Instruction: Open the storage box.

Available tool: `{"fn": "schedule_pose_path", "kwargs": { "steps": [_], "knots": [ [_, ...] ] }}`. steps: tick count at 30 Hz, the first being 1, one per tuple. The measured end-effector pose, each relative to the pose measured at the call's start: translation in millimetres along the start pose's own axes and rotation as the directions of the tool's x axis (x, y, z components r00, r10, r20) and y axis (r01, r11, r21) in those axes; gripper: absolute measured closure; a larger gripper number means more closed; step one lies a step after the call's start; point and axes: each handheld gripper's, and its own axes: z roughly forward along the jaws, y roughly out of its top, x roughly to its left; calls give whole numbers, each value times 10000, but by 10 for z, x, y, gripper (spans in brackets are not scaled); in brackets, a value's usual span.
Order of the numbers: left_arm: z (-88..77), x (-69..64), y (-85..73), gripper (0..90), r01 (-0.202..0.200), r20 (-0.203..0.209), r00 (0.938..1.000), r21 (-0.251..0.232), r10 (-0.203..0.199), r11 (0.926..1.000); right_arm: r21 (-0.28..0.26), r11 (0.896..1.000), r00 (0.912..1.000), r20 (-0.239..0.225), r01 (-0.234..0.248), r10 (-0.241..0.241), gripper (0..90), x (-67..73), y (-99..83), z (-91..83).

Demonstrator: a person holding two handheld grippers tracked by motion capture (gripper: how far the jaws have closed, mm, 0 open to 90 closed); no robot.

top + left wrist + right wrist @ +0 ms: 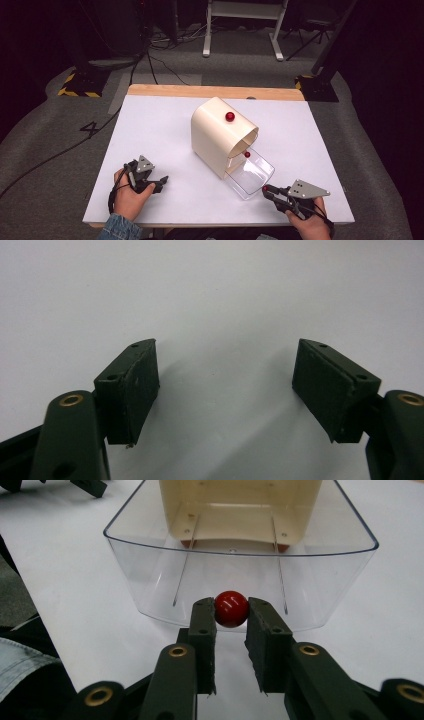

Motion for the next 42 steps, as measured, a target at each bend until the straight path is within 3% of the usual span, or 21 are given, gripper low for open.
{"fn": "schedule_pose_path", "kwargs": {
  "steps": [3, 7, 11, 17, 22, 30, 37, 42],
  "knots": [
    [-1, 2, -1, 268, -36, -7, 10000, 13, 36, 10000, 217, 9997, 10000, -30, -95, 95, 738, -7, -37, -1],
    [-2, 1, -3, 268, -30, 3, 10000, 9, 30, 10000, 274, 9992, 9996, -22, -289, 290, 662, -7, -41, -35],
    [-3, -1, -3, 268, -40, -1, 10000, 18, 40, 10000, -128, 9993, 9992, 140, -362, 364, 621, -23, 6, -164],
    [-6, 2, -8, 268, -41, 13, 10000, 17, 41, 10000, -648, 9978, 9997, 192, -150, 163, 600, -43, 194, -192],
    [-3, -5, -17, 269, 8, -11, 10000, -74, -8, 10000, -1271, 9919, 10000, 83, 55, -44, 593, -55, 477, -84],
    [-2, -3, -20, 269, 9, -8, 10000, -112, -9, 9999, -1708, 9852, 9999, -35, 131, -139, 588, -89, 769, 101],
    [-4, -7, -23, 269, -41, -32, 10000, -126, 41, 9999, -1882, 9820, 9997, -148, 154, -186, 588, -101, 868, 270],
    [-4, -6, -23, 269, -50, -32, 10000, -130, 49, 9999, -1949, 9808, 9999, -80, 106, -123, 656, -112, 908, 386]
  ]
}}
